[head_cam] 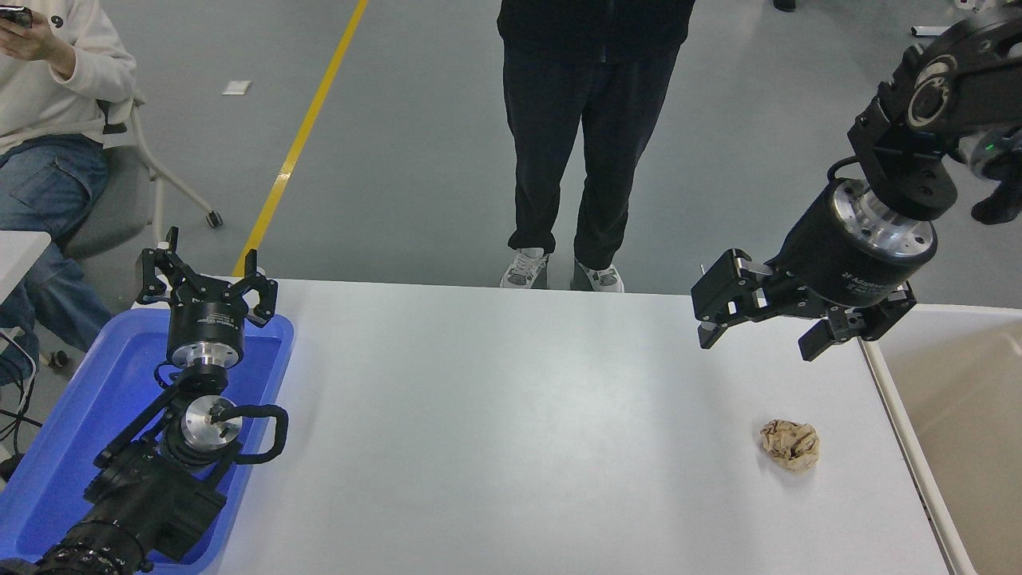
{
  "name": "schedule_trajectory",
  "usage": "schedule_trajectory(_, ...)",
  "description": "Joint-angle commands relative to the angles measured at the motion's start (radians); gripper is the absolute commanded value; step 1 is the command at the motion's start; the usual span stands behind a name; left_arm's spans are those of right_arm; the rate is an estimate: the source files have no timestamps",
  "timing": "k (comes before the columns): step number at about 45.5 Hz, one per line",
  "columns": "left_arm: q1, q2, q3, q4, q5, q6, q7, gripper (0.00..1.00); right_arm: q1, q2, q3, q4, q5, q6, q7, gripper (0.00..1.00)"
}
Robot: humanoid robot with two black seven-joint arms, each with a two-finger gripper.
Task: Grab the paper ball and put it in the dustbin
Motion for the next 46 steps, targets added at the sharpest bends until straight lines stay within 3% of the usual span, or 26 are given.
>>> schedule_trajectory(1,0.000,-0.001,0.000,0.000,-0.001,0.000,0.000,0.99,-0.001,-0.002,0.000,0.000,-0.012,0.000,0.000,1.00)
schedule_trajectory(31,0.000,-0.001,0.000,0.000,-0.001,0.000,0.000,0.99,-0.100,-0.005,0.023,-0.094,-0.015,-0.034,0.000,1.00)
schedule_trajectory(46,0.000,-0.001,0.000,0.000,-0.001,0.000,0.000,0.99,-0.389,-0.056,0.077,-0.333,-0.127,-0.070,0.000,1.00)
